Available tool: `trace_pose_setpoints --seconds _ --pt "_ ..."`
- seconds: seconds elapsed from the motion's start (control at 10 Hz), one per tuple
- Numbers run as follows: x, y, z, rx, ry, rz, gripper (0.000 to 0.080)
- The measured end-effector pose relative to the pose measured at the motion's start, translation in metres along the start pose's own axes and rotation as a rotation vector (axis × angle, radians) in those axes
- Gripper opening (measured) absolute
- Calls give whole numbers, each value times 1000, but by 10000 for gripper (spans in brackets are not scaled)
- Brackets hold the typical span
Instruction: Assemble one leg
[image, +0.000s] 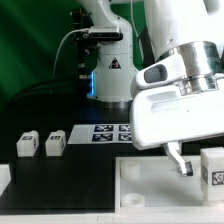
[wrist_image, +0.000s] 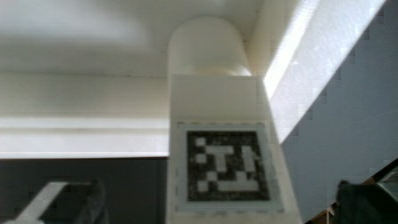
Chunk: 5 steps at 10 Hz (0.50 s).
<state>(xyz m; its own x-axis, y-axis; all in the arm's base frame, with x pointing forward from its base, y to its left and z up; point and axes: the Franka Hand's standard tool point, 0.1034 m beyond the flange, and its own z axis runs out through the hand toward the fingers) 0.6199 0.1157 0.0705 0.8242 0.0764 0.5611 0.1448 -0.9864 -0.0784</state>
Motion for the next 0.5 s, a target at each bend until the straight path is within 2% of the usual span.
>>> trace_pose_setpoints --seconds 0.3,0.4,0.5 --pt "-1 0 0 0 -1 0 649" --pt "-3 -1 2 4 -30 9 649" --pt "1 -4 1 19 -116 40 649"
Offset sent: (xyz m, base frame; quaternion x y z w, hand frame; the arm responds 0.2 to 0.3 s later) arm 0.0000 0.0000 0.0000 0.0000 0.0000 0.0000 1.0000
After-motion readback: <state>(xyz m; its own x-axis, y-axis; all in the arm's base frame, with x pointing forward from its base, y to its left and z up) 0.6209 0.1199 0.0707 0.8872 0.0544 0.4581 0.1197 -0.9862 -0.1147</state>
